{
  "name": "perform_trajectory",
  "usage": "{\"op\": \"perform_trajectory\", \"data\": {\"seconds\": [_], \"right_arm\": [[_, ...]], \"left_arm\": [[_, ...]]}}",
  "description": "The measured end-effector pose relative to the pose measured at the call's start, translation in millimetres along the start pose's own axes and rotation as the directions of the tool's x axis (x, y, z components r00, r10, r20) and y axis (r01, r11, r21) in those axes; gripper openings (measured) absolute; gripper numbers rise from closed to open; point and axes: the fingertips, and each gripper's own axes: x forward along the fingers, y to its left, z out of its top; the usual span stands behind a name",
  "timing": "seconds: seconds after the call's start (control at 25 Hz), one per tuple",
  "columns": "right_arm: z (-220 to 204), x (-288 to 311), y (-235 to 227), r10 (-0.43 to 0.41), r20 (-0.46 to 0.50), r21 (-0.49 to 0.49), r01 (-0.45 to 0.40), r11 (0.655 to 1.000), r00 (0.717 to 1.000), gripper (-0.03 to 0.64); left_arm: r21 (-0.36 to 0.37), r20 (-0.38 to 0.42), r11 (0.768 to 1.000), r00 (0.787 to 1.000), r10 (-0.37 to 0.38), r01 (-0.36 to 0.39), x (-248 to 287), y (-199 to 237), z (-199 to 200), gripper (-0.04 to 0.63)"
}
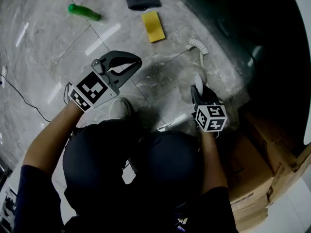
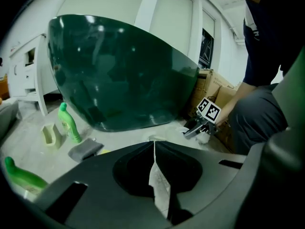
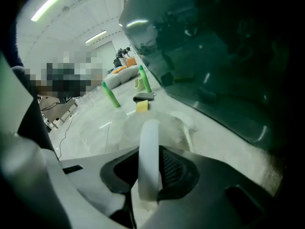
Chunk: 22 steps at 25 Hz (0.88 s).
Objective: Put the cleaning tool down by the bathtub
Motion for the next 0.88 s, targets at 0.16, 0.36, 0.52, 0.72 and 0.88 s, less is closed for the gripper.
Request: {"op": "perform_trajectory", "data": {"seconds": [0.16,0.36,0.52,0.72,0.88], "right_arm": [[-25.6,24.6,-6.4,0.003,-0.041,-0.012,-0.003,1.0,0.999,0.089],[-51.3,45.6,-15.1,-0.008,-0.089,-0.03,0.005,1.0,0.996,0.089],[-61.8,55.0,-16.9,-0.014,-0.108,-0.046,0.009,0.999,0.994,0.089],[-61.7,65.7,-11.2,-0.025,-0.118,-0.105,0.012,0.994,0.993,0.091],[-61.0,70.9,-7.9,-0.026,-0.12,-0.14,0.009,0.99,0.992,0.091]], "left_arm": [[-0.005,-0.012,1.0,1.0,0.004,-0.004,6.6,2.1,-20.4,0.034],[-0.009,-0.025,1.0,1.0,-0.005,0.005,13.2,-2.3,-37.3,0.034],[-0.004,-0.031,1.0,1.0,-0.008,0.008,12.3,-5.6,-43.0,0.034],[-0.016,-0.025,1.0,1.0,-0.005,0.004,11.4,-6.2,-46.8,0.033],[-0.006,-0.033,1.0,0.999,-0.01,0.01,11.9,-10.6,-47.3,0.034]]}}
